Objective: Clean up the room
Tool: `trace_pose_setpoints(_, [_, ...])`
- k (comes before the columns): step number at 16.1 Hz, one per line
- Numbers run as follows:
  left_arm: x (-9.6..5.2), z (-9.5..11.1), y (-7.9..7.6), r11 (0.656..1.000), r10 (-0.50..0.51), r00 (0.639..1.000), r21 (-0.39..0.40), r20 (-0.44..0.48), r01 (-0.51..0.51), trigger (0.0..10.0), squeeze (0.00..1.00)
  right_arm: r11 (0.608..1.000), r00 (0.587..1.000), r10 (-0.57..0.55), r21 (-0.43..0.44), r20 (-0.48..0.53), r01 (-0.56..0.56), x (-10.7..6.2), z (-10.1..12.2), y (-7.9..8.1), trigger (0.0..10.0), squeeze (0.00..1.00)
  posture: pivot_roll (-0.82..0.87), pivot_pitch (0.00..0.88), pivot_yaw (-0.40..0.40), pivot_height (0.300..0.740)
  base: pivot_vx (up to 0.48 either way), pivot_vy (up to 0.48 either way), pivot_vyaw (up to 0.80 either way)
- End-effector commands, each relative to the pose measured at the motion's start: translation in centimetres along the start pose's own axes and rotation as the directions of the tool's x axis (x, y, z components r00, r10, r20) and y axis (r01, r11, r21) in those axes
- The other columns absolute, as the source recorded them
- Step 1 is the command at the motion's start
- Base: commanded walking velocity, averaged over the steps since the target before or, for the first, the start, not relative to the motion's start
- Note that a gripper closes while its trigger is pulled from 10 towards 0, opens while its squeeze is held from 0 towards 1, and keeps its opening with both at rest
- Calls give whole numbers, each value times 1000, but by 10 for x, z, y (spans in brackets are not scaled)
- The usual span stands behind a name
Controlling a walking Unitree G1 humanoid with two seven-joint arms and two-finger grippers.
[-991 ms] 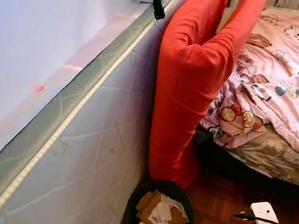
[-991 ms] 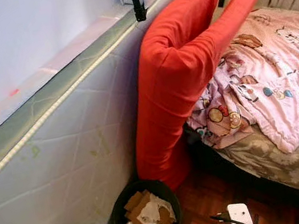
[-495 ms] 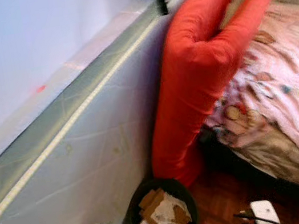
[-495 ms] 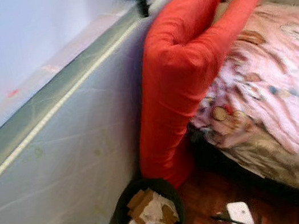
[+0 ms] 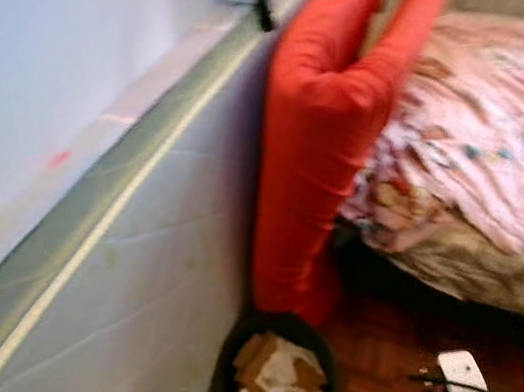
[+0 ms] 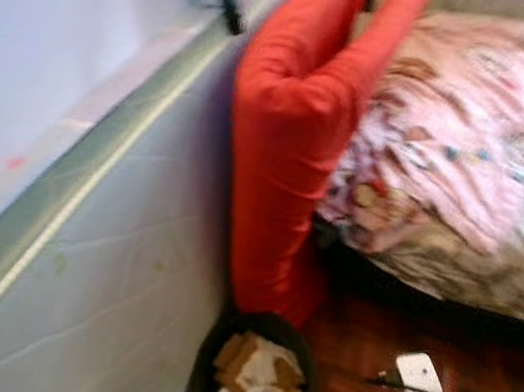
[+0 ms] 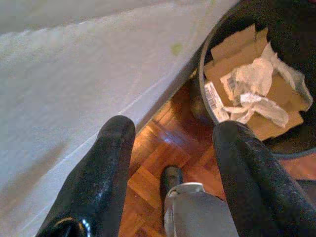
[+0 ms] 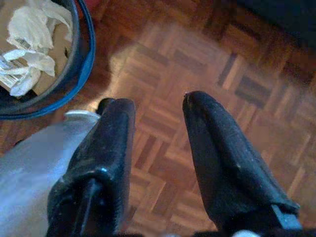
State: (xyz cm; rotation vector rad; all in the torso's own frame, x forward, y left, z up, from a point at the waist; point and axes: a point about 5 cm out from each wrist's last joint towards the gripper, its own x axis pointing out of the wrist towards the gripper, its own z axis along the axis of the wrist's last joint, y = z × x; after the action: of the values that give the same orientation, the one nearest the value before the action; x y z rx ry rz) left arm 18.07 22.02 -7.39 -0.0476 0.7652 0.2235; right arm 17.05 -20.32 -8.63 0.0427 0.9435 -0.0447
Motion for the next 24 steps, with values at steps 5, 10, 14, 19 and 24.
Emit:
trace_pose_setpoints(5, [0,-2,-3,1000,-8,1000,12,-5,8,10000,0,1000,1000,-8,-15,4,8,0,1,-3,10000,0,61,115,-48,740,0,-375,0])
trace_pose_setpoints(10, [0,0,-4,1000,-11,1000,12,-2,11,10000,0,1000,1000,-9,-9,8,9,0,1,-3,10000,0,60,129,-48,740,0,-373,0])
trace_pose_setpoints(14, [0,-2,-3,1000,-7,1000,10,-8,7,10000,0,1000,1000,-9,-10,8,9,0,2,-3,10000,0,60,141,-48,740,0,-373,0])
trace_pose_setpoints(19, [0,-2,-4,1000,-11,1000,9,-10,11,10000,0,1000,1000,-10,-7,13,10,0,3,-3,10000,0,49,152,-46,740,0,-373,0])
trace_pose_setpoints(24, [0,-1,-7,1000,-19,1000,9,-11,19,10000,0,1000,1000,-15,-11,12,16,0,3,-4,10000,0,32,148,-46,740,0,-373,0])
